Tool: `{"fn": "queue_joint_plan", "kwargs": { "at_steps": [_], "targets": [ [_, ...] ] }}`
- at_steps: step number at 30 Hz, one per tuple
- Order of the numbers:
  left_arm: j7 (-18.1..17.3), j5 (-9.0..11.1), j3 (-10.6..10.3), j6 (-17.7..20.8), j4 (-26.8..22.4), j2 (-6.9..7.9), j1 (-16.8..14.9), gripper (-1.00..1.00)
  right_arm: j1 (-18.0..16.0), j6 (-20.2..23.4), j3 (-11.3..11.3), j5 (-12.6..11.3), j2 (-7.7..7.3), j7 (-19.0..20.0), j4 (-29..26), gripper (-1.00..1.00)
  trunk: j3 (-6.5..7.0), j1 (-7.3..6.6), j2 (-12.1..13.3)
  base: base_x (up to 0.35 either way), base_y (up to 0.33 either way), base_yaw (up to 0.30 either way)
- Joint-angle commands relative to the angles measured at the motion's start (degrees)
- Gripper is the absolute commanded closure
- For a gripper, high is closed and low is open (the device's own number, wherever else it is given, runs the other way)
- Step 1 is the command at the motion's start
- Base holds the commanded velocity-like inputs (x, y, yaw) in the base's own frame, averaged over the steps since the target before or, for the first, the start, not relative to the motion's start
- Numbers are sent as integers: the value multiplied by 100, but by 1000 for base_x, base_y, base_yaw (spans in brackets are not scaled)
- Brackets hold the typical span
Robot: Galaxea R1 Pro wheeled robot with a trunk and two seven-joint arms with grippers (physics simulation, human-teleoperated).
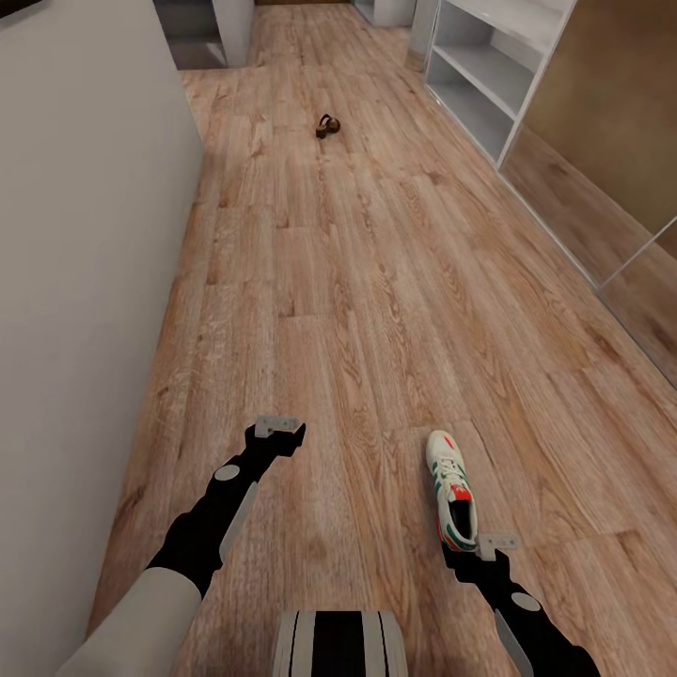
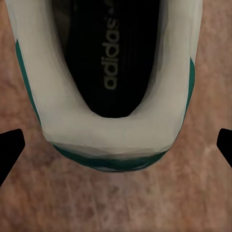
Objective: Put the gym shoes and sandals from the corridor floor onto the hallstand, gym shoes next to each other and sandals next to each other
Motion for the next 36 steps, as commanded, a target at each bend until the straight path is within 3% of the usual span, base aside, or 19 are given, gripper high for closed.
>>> {"fn": "queue_joint_plan", "kwargs": {
  "at_steps": [1, 35, 36],
  "targets": [
    [-16, 27, 4, 32, -7, -1, -1, -100, -2, -18, -36, 1, 4, 50, 4, -100, -3, -1, -1, 53, 0, 0],
    [-47, 35, 4, 7, 24, 0, 0, -100, -2, -10, -42, 1, 4, 53, -3, -100, -3, -1, -1, 52, 0, 0],
    [-40, 35, 4, 7, 28, 0, 3, -100, -2, -10, -40, 1, 4, 56, -5, 100, -3, -1, -1, 3, 0, 0]
  ]
}}
